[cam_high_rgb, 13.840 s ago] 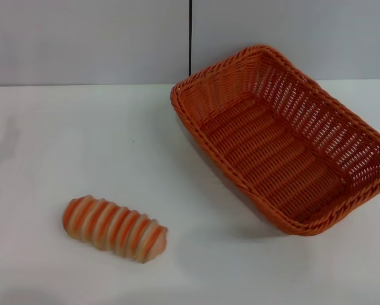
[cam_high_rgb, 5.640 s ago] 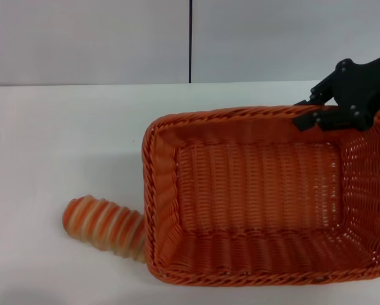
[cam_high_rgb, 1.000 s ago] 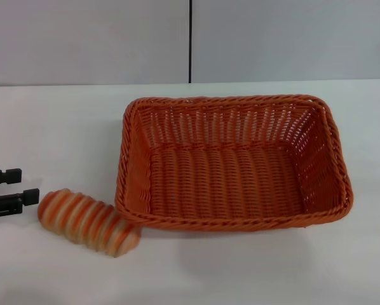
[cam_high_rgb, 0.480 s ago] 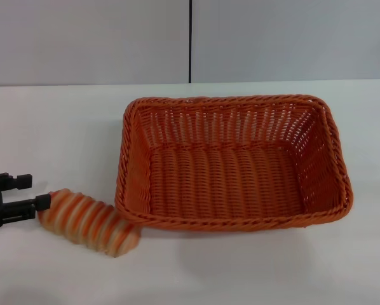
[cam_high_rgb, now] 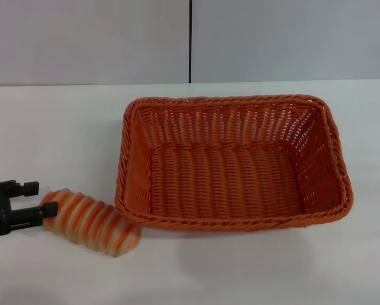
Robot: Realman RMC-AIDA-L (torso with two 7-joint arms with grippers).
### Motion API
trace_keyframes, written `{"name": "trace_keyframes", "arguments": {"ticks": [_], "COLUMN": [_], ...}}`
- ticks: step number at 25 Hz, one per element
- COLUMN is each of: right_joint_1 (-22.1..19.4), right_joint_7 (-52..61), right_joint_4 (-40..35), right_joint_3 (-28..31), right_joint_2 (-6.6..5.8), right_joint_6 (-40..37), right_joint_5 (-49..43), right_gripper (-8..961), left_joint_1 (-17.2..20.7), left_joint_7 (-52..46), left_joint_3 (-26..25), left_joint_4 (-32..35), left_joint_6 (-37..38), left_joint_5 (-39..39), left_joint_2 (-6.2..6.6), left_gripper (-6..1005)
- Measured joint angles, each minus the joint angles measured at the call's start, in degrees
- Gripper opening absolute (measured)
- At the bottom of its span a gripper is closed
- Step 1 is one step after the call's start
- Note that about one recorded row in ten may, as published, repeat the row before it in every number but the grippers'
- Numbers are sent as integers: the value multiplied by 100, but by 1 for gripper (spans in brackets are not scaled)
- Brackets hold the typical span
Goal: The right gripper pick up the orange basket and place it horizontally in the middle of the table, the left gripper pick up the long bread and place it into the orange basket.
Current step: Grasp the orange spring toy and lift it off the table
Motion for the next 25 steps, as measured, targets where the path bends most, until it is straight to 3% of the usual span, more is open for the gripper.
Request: {"name": "trace_keyframes", "arguments": {"ticks": [10,24,25], "right_joint_1": [0,0,-1], "right_joint_7": [0,-9,-9], "right_joint_4": [-6,-21,-26], "right_joint_3": [-63,-38,-36], "right_joint_2": [-9,-9,-9], "right_joint_6": [8,8,8], "right_joint_5": [0,0,4], "right_gripper": [425,423,423], "left_joint_1": [-47,-66,-65], "left_joint_7": [0,17,36], "left_joint_3": [4,-26,-34], "left_joint_4": [-9,-60,-61], "left_joint_6": [-160,-133,-127], "left_joint_5": [231,260,252], "left_joint_2": [-102,-102,-101], "left_gripper": [713,710,654]}}
